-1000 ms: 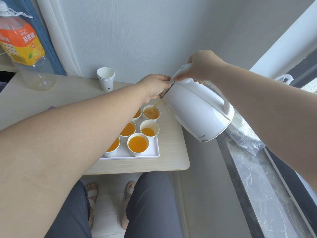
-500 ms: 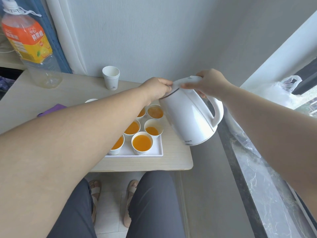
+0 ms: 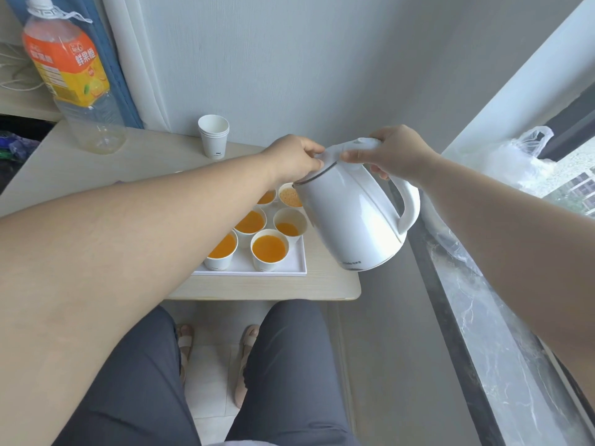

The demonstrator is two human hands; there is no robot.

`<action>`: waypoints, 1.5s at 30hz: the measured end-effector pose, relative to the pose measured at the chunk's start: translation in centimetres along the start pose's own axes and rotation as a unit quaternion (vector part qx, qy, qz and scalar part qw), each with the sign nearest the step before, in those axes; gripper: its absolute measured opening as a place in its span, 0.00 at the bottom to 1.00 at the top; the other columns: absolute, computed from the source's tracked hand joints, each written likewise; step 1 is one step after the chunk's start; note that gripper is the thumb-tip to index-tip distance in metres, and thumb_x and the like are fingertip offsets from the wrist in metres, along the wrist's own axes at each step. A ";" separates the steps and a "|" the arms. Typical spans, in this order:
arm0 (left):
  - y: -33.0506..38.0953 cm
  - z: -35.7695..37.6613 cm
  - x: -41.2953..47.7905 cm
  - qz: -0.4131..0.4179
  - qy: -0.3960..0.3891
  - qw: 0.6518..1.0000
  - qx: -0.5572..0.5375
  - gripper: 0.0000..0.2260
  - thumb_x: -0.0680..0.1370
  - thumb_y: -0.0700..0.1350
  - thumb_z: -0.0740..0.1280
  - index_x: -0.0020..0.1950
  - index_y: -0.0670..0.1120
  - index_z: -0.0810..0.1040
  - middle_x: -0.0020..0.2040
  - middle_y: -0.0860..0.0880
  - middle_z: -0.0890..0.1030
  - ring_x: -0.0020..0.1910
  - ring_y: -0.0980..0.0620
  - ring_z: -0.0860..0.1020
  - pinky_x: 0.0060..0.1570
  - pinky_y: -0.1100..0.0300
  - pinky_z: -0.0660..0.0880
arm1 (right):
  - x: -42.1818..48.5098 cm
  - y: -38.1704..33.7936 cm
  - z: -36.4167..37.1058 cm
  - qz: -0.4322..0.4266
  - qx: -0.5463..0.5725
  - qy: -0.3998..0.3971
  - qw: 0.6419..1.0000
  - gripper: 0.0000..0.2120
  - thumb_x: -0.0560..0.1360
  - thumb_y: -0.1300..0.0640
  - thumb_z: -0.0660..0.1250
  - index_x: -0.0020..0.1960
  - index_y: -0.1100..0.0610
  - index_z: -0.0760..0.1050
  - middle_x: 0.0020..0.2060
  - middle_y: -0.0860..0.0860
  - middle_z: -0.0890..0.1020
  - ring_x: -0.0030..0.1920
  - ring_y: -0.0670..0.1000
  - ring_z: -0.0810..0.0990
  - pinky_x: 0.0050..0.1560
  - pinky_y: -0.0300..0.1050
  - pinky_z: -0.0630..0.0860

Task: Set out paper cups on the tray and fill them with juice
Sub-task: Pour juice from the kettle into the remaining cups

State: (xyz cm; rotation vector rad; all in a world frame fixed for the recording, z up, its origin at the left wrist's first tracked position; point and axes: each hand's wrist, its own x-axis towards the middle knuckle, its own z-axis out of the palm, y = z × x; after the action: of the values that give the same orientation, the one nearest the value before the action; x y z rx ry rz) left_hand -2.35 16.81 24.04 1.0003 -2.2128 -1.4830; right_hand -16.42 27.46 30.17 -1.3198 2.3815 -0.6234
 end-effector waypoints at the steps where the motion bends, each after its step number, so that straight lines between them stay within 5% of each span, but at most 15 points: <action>1: -0.1 0.1 -0.3 0.001 0.000 1.000 -0.003 0.18 0.77 0.42 0.67 0.68 0.47 0.74 0.63 0.46 0.77 0.62 0.49 0.76 0.63 0.57 0.72 | -0.2 0.0 0.0 0.000 -0.006 -0.002 1.000 0.20 0.67 0.43 0.76 0.33 0.55 0.70 0.17 0.45 0.69 0.19 0.44 0.66 0.19 0.29 0.61; 7: -1.5 1.1 -1.6 -0.021 -0.022 0.998 -0.047 0.16 0.77 0.41 0.67 0.65 0.48 0.76 0.58 0.46 0.80 0.53 0.49 0.78 0.53 0.57 0.76 | -1.7 -0.7 0.8 0.006 -0.051 -0.024 0.998 0.23 0.66 0.42 0.76 0.30 0.54 0.66 0.14 0.44 0.67 0.25 0.49 0.67 0.19 0.31 0.60; 15: -2.7 1.4 -2.5 -0.056 -0.033 0.992 -0.108 0.15 0.78 0.40 0.65 0.66 0.46 0.75 0.52 0.48 0.77 0.49 0.51 0.75 0.37 0.66 0.72 | -1.9 -2.0 2.1 0.011 -0.121 -0.047 0.992 0.21 0.66 0.41 0.75 0.32 0.55 0.69 0.24 0.50 0.72 0.28 0.49 0.71 0.25 0.37 0.66; 26: -4.6 2.0 -2.2 -0.103 -0.033 0.975 -0.196 0.14 0.78 0.40 0.66 0.64 0.48 0.76 0.52 0.48 0.78 0.50 0.51 0.75 0.54 0.57 0.75 | -1.2 -2.9 3.7 0.032 -0.142 -0.061 0.987 0.23 0.61 0.41 0.76 0.33 0.56 0.69 0.24 0.51 0.71 0.27 0.52 0.69 0.31 0.42 0.67; 31: -4.4 2.2 -2.5 -0.109 -0.036 0.968 -0.223 0.14 0.78 0.40 0.66 0.64 0.47 0.76 0.51 0.50 0.78 0.50 0.53 0.75 0.40 0.67 0.72 | -0.7 -2.8 3.8 0.031 -0.157 -0.060 0.985 0.22 0.61 0.41 0.76 0.33 0.56 0.70 0.26 0.51 0.73 0.27 0.52 0.70 0.31 0.41 0.67; 45: -3.9 2.0 -2.1 -0.105 -0.042 0.964 -0.240 0.14 0.78 0.40 0.66 0.63 0.47 0.77 0.51 0.48 0.79 0.52 0.52 0.77 0.51 0.59 0.73 | -0.5 -3.4 3.3 0.035 -0.180 -0.062 0.981 0.23 0.61 0.40 0.76 0.34 0.57 0.71 0.28 0.53 0.75 0.30 0.54 0.72 0.37 0.43 0.72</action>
State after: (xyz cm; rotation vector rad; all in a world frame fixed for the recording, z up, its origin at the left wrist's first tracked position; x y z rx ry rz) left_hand -0.54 18.76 19.91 1.0368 -1.6974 -2.0567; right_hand -12.10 25.63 29.25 -1.3584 2.5015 -0.0839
